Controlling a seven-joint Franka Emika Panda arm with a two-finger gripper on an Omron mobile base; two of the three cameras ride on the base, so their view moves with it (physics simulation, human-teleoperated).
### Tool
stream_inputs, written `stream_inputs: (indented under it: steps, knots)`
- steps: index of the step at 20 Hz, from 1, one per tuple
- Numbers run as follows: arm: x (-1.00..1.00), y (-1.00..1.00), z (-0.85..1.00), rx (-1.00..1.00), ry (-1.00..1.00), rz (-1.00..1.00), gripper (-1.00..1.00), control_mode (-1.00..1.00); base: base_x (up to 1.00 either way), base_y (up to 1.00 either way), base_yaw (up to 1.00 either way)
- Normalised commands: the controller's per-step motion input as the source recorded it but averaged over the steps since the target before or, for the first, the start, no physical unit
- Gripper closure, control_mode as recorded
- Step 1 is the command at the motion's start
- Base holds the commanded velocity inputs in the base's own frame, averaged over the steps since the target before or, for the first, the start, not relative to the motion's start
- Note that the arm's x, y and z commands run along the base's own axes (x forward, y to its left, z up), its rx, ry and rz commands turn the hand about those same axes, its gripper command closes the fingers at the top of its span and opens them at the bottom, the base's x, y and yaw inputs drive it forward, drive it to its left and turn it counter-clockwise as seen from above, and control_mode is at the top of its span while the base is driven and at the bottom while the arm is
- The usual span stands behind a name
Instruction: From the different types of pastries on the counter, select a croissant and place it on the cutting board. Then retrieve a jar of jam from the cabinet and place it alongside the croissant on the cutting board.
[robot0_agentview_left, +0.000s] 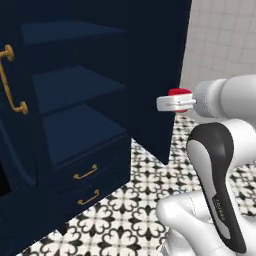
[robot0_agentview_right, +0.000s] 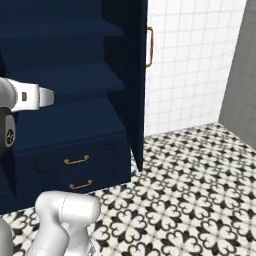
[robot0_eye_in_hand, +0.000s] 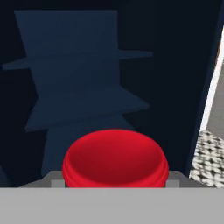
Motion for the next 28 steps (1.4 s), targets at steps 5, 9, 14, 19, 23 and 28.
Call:
stream_inputs:
  steps: [5,9,14,19,23,28]
  knots:
    - [0.00,0.00,0.00,0.00,0.00,0.00,1.00,1.00,-1.00,0.36,-0.52]
    - [0.00,0.00,0.00,0.00,0.00,0.00,1.00,1.00,-1.00,0.27,-0.55]
    - [0.00,0.00,0.00,0.00,0.00,0.00,1.00,1.00,-1.00,-0.09,-0.59]
    - [0.00,0.00,0.00,0.00,0.00,0.00,1.00,1.00,-0.66,-0.60,-0.55]
    - [0.00,0.00,0.00,0.00,0.00,0.00,1.00,1.00,-0.10,-0.97,-0.47]
    - [0.00,0.00,0.00,0.00,0.00,0.00,1.00,1.00,-0.06,-1.00,-0.40]
